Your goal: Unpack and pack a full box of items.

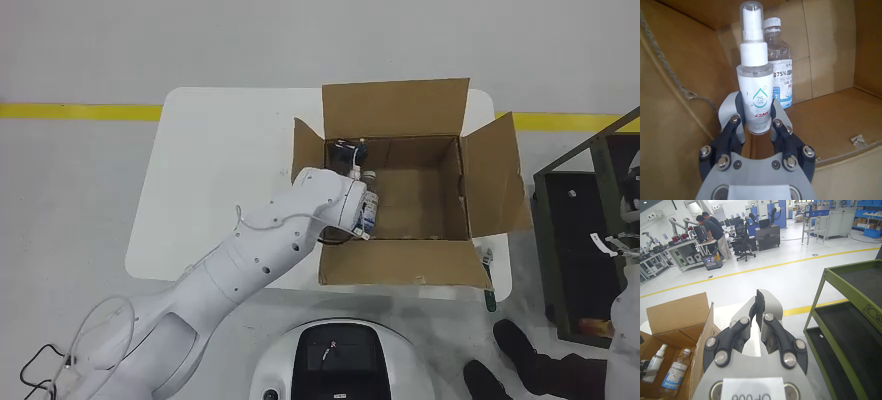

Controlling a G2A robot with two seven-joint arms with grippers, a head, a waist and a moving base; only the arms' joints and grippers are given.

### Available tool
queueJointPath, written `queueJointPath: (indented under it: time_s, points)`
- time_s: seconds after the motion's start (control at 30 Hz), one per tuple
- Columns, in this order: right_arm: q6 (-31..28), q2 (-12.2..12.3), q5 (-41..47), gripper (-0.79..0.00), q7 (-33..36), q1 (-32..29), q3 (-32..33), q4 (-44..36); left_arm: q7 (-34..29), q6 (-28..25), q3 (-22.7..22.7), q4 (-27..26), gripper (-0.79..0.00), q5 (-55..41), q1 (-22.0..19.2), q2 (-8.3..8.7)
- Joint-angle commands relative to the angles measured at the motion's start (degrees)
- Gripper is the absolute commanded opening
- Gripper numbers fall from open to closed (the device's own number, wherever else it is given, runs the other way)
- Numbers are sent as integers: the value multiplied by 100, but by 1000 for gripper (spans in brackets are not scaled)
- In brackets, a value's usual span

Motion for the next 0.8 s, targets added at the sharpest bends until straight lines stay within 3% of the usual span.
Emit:
queueJointPath:
  time_s: [0.0,0.2,0.43,0.77]
  points:
    - [0,0,0,-785,0,0,0,0,13,4,-1,54,0,24,-1,-30]
    - [0,0,0,-785,0,0,0,0,11,-53,-10,108,0,226,-70,-98]
    - [0,0,0,-785,0,0,0,0,8,-71,-209,-196,0,360,-25,-112]
    - [0,0,0,-785,0,0,0,0,338,-753,-954,-2101,0,842,394,99]
